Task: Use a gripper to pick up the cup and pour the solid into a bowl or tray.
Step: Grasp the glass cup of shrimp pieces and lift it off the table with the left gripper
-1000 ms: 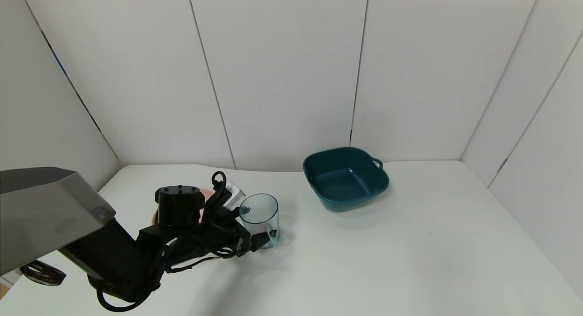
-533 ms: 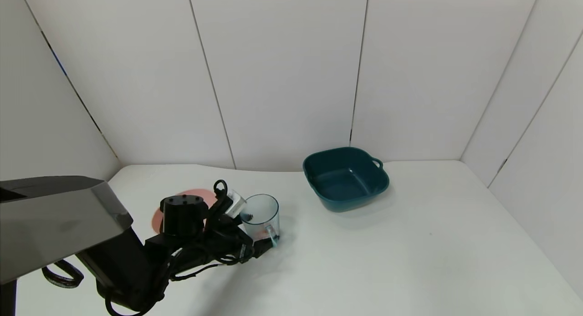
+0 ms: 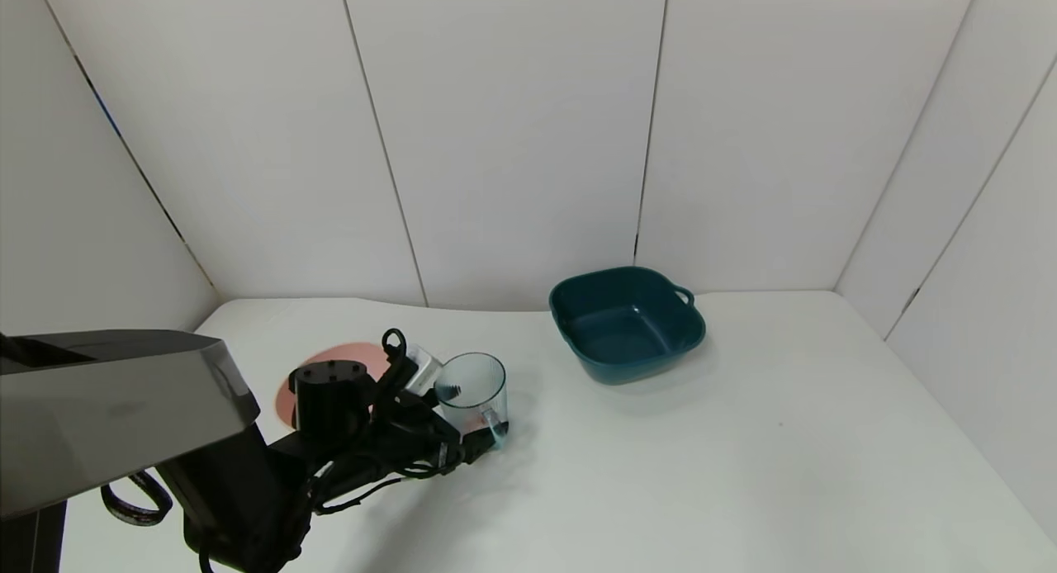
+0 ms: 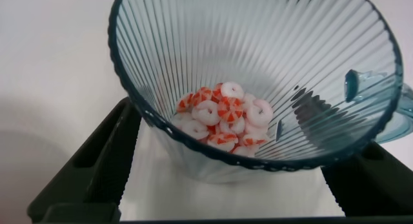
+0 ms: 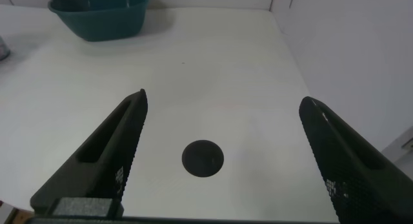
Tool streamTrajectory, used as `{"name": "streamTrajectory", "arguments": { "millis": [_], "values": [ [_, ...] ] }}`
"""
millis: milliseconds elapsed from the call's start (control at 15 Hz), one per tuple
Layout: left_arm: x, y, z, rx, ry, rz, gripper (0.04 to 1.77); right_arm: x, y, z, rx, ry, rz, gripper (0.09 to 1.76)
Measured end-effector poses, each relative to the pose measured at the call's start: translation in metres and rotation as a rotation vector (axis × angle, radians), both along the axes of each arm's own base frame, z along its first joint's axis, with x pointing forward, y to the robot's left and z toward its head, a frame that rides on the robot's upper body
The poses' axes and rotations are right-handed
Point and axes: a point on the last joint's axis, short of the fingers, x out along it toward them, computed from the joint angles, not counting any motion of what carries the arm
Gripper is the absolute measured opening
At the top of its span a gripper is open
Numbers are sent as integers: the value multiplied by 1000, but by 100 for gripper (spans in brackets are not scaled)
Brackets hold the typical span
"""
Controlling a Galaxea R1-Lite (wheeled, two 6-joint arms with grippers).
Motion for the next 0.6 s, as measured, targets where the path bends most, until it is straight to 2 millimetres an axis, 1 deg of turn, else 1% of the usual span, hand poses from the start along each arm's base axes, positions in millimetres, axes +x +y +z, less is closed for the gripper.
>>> {"name": "streamTrajectory", "arguments": {
  "millis": [200, 333, 400, 600],
  "values": [
    [0, 0, -1, 1, 2, 0, 172, 0, 0, 0, -6, 0, 1, 171],
    [0, 0, -1, 3, 3, -1, 141, 0, 0, 0, -6, 0, 1, 171],
    [0, 0, -1, 3, 3, -2, 133, 0, 0, 0, -6, 0, 1, 171],
    [0, -1, -1, 4, 1, -5, 128, 0, 0, 0, -6, 0, 2, 171]
  ]
}}
